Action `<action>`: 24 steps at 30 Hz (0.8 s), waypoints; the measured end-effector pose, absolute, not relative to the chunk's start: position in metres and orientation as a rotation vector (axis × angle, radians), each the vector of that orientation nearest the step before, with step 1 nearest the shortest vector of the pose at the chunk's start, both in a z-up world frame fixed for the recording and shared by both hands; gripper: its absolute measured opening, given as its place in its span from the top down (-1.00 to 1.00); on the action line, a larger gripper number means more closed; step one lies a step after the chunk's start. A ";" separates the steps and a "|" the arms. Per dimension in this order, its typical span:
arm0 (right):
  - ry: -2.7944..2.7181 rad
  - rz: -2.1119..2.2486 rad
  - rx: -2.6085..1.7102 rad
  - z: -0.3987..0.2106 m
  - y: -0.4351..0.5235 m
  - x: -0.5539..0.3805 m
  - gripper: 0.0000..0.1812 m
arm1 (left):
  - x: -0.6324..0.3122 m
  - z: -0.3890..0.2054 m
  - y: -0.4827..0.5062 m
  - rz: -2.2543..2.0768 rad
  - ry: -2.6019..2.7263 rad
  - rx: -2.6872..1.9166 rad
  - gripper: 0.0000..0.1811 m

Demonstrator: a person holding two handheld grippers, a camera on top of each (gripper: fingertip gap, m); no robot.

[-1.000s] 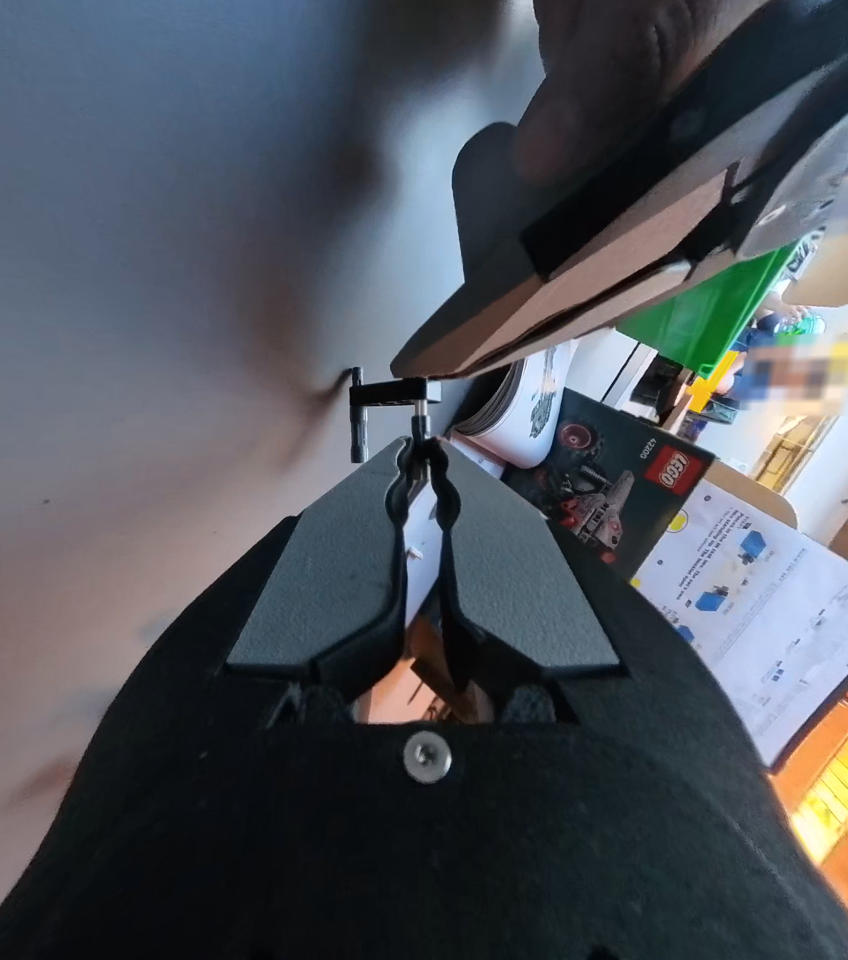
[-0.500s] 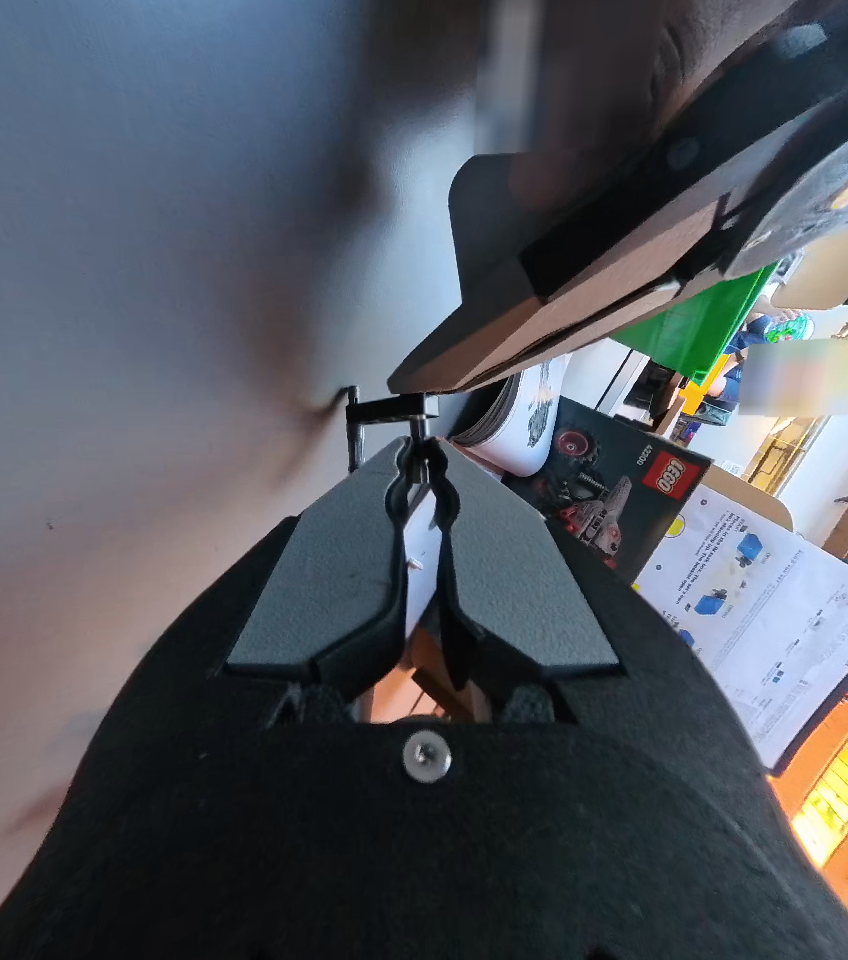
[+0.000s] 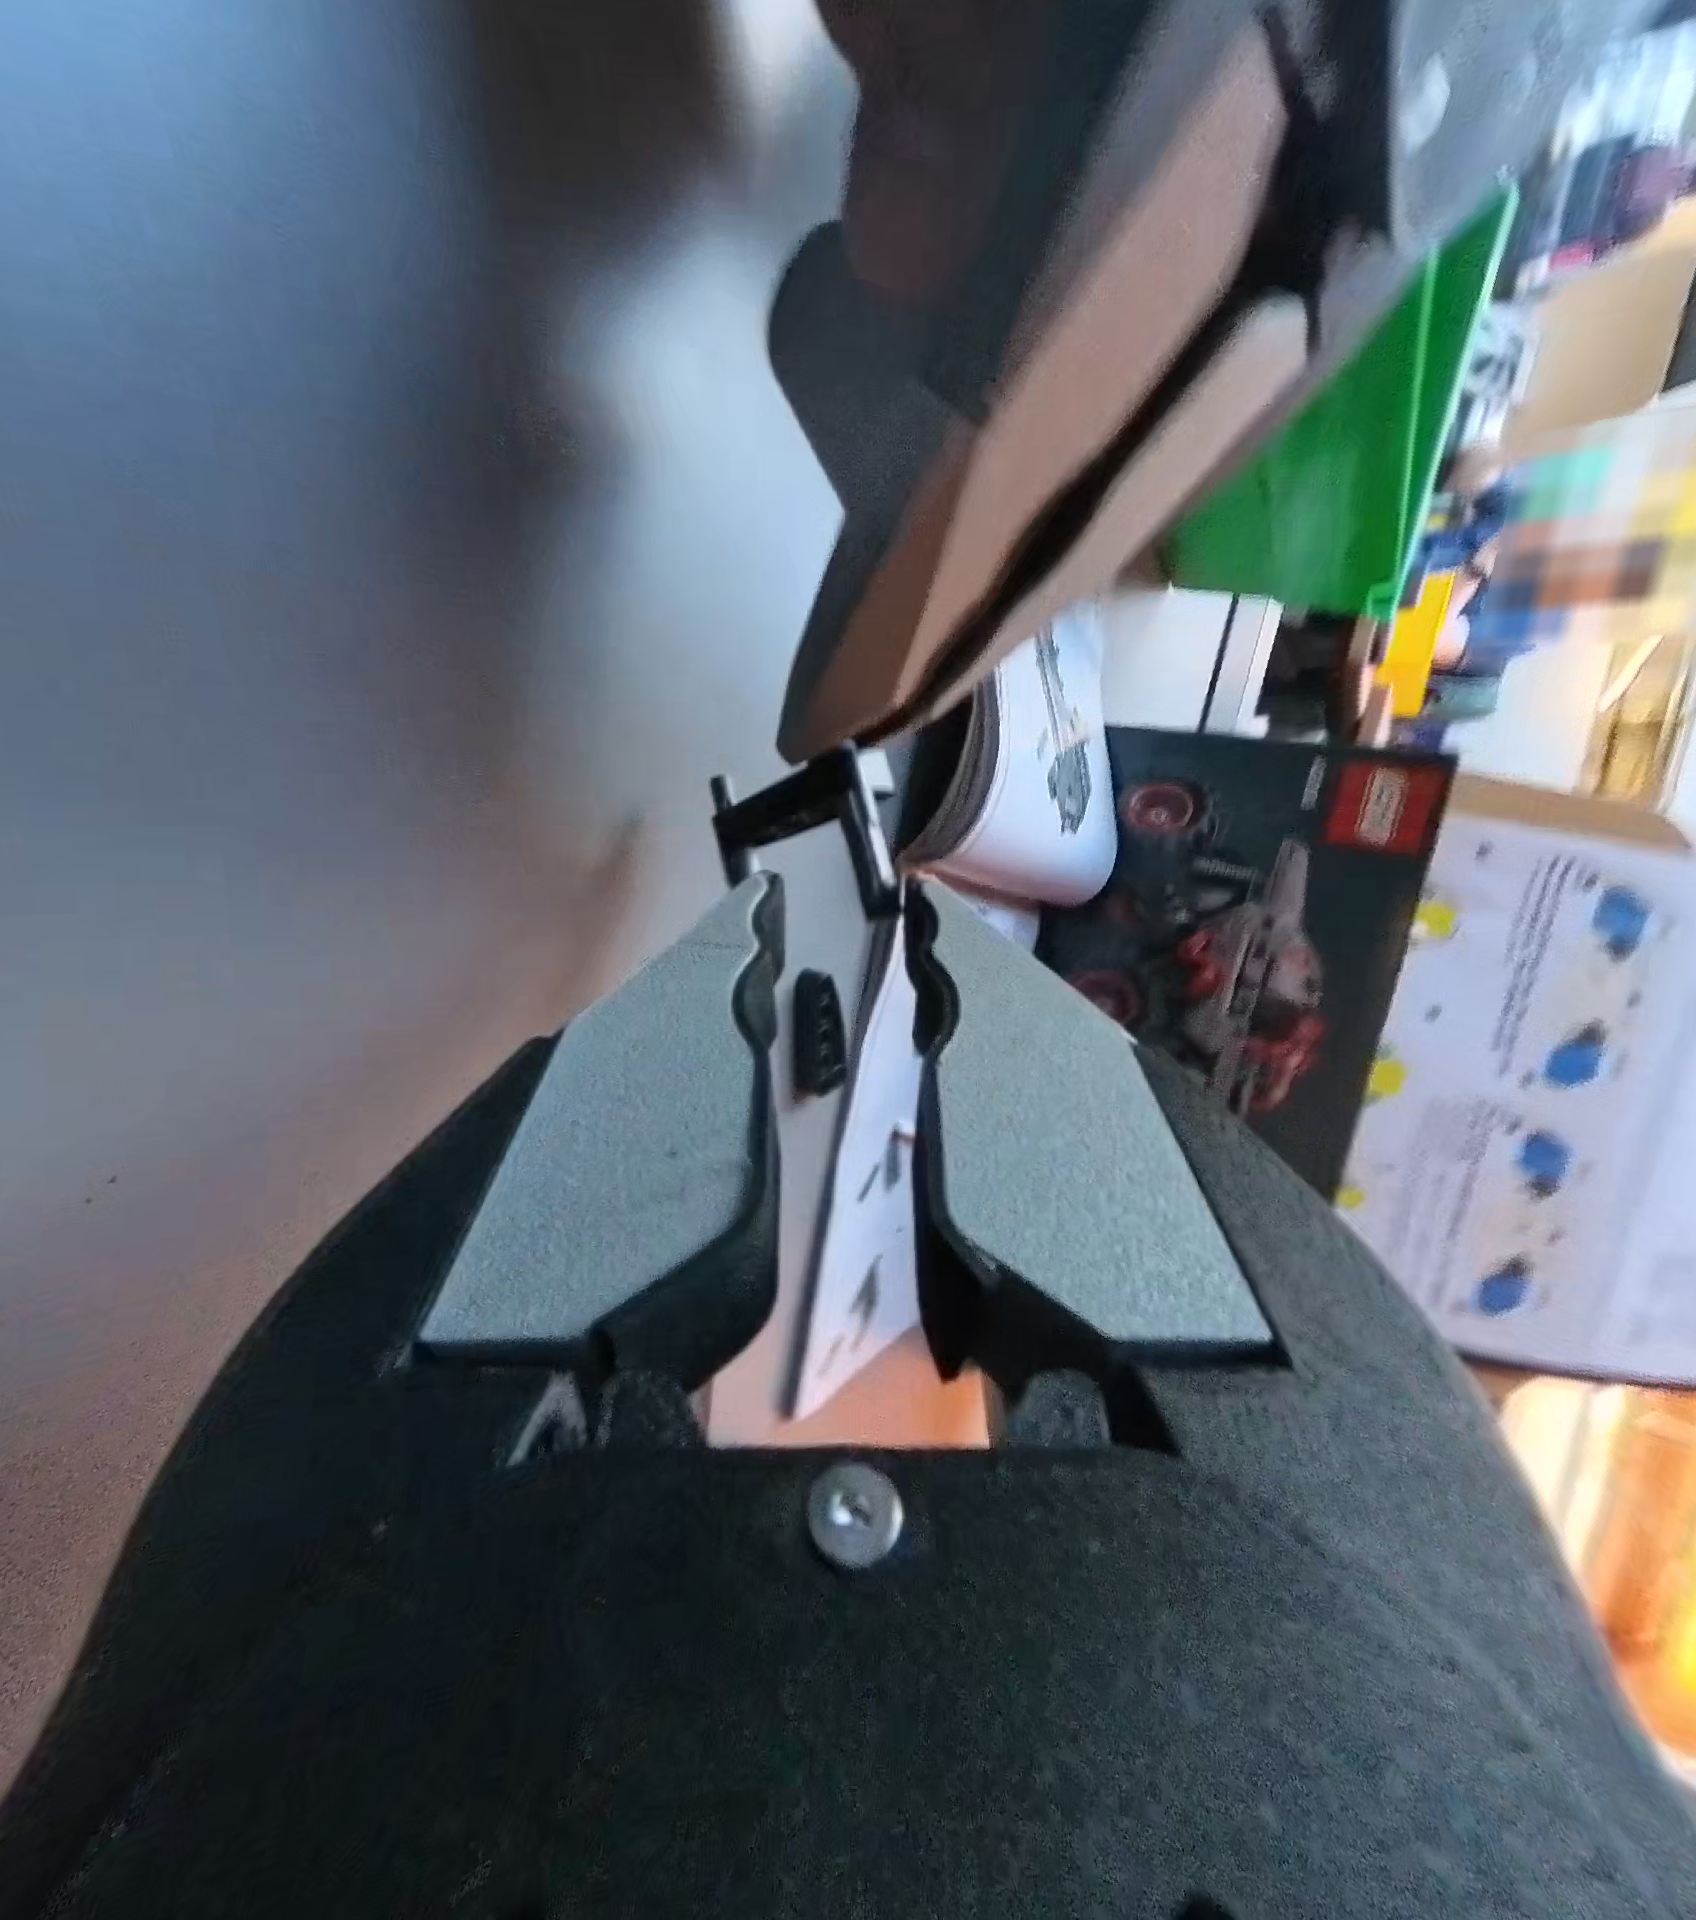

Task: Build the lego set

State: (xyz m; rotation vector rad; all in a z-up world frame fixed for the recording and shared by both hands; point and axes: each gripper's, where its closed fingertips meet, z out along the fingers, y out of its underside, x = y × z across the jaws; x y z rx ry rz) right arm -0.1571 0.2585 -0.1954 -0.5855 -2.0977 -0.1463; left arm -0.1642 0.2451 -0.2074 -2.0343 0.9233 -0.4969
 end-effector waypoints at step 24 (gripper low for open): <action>-1.687 0.695 -1.206 -0.171 0.270 -0.096 0.76 | -0.170 -0.221 0.254 -0.914 0.706 -2.200 0.80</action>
